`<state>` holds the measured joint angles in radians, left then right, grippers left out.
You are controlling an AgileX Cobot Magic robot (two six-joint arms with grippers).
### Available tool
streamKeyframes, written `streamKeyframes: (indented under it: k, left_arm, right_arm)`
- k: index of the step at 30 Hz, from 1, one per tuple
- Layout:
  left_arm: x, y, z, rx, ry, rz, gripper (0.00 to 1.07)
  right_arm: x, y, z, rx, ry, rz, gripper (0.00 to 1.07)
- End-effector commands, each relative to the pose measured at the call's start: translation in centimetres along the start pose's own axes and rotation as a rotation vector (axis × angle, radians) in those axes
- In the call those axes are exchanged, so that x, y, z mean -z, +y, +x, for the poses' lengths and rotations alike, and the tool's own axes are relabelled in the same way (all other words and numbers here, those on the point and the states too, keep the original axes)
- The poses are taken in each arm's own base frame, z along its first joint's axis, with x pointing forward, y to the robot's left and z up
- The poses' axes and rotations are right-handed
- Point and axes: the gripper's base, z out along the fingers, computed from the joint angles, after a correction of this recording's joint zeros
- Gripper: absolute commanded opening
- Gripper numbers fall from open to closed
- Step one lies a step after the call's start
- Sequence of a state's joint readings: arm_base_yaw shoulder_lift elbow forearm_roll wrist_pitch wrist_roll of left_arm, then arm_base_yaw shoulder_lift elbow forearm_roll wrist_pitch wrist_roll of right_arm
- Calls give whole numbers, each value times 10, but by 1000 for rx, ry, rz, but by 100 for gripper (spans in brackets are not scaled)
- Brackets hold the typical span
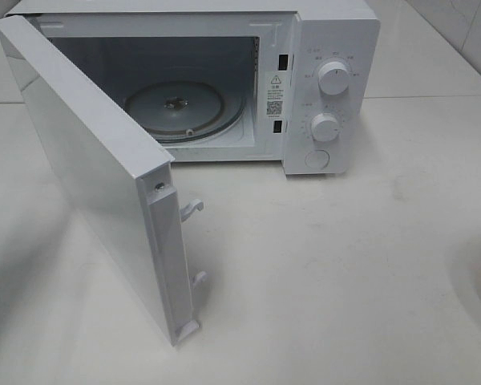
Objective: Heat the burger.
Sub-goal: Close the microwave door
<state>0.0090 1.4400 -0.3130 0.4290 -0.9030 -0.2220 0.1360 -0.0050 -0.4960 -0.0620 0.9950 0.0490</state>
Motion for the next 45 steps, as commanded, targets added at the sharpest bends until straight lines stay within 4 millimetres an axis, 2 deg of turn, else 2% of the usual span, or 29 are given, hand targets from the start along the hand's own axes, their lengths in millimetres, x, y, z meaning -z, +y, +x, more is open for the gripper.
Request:
streamKeyframes:
  k: [1,14,23,26,28,31,40,42,45]
  left_arm:
    - [-11,-15,1,0,-15,84,0]
    - [-40,-55,-3,-16,-28,148,0]
    - [-56,-72,-4,-3,-12,168,0]
    - [-64,-81,-6,-2,1,156,0]
    - [-75,-95,-10,-18,10,136,0]
    - [-77,-97,-11,-14,7,129,0]
    - [-99,-129,-14,2,-7,123,0]
    - [-110,-143,-16,-20,-5,122,0]
    - [-113,-147,-17,-26,-4,123,0]
  right_arm:
    - [3,0,3,3,-27,7,76]
    - [3,0,3,3,-27,7,76]
    - [3,0,3,3,-27,7,76]
    - [3,0,3,3,-27,7,76]
    - [3,0,3,3,-27,7,76]
    - [3,0,3,3,-27,7,76]
    - [3,0,3,3,-27,7,76]
    - [3,0,3,3,-27,7,76]
    - [3,0,3,3,-27,7,76]
